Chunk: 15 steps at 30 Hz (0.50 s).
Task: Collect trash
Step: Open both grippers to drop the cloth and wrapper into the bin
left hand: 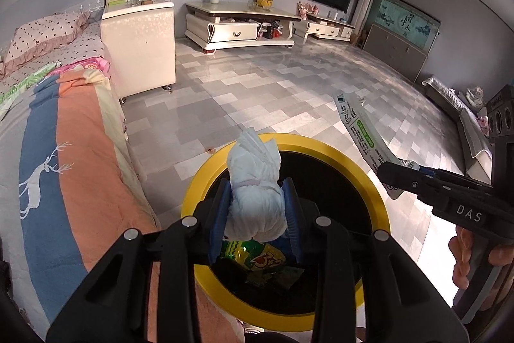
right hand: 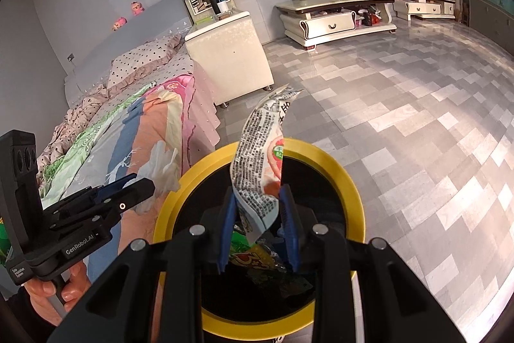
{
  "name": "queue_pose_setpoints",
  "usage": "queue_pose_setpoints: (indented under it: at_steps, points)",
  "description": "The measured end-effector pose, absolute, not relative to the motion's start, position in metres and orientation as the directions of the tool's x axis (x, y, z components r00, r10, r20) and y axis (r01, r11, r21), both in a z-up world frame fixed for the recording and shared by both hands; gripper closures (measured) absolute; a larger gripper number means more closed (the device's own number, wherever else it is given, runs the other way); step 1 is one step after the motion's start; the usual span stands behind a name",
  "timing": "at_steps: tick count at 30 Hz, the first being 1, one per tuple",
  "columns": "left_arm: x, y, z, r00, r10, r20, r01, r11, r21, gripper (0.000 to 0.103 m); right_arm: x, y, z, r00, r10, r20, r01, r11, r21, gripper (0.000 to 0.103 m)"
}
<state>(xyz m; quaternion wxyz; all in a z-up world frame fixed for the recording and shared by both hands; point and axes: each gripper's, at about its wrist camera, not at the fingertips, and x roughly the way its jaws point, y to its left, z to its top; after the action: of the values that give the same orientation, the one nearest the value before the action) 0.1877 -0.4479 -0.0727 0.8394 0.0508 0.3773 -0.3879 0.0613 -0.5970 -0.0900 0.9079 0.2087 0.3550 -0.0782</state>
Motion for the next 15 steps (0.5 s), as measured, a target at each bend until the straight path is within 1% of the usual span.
queue_pose_setpoints:
  at_steps: [2, 3, 4, 6, 8, 10, 11, 12, 13, 15]
  points:
    - [0.189, -0.447, -0.073, 0.409, -0.619, -0.671, 0.689, 0.691, -0.219, 0.068, 0.061, -0.599, -0.09, 0.736, 0.003, -0.677, 0.296, 0.898, 0.325, 0.077]
    - [0.189, -0.448, -0.072, 0.406, -0.622, -0.67, 0.689, 0.69, -0.222, 0.065, 0.061, -0.6, -0.09, 0.736, 0.0, -0.678, 0.301, 0.895, 0.328, 0.077]
    - [0.19, -0.448, -0.072, 0.407, -0.624, -0.667, 0.689, 0.689, -0.224, 0.057, 0.06, -0.601, -0.089, 0.737, 0.0, -0.676, 0.304, 0.893, 0.331, 0.077]
    - [0.19, -0.445, -0.068, 0.421, -0.623, -0.659, 0.684, 0.696, -0.22, 0.048, 0.059, -0.602, -0.088, 0.738, -0.002, -0.675, 0.309, 0.89, 0.335, 0.076]
    - [0.19, -0.442, -0.067, 0.421, -0.625, -0.658, 0.681, 0.696, -0.225, 0.047, 0.057, -0.603, -0.087, 0.736, -0.013, -0.677, 0.321, 0.887, 0.331, 0.076]
    - [0.19, -0.438, -0.065, 0.425, -0.625, -0.655, 0.677, 0.699, -0.229, 0.04, 0.054, -0.605, -0.088, 0.736, -0.023, -0.676, 0.331, 0.884, 0.331, 0.067]
    - [0.19, -0.435, -0.065, 0.431, -0.624, -0.652, 0.674, 0.703, -0.227, 0.037, 0.053, -0.605, -0.088, 0.737, -0.029, -0.675, 0.337, 0.881, 0.331, 0.06]
    - [0.19, -0.43, -0.064, 0.441, -0.621, -0.648, 0.669, 0.709, -0.224, 0.031, 0.052, -0.604, -0.087, 0.738, -0.034, -0.674, 0.341, 0.88, 0.329, 0.058]
    - [0.189, -0.427, -0.062, 0.448, -0.618, -0.646, 0.666, 0.713, -0.221, 0.028, 0.05, -0.604, -0.088, 0.736, -0.04, -0.676, 0.345, 0.881, 0.323, 0.058]
    - [0.187, -0.417, -0.06, 0.465, -0.609, -0.643, 0.657, 0.724, -0.21, 0.025, 0.048, -0.601, -0.089, 0.736, -0.049, -0.675, 0.348, 0.883, 0.315, 0.058]
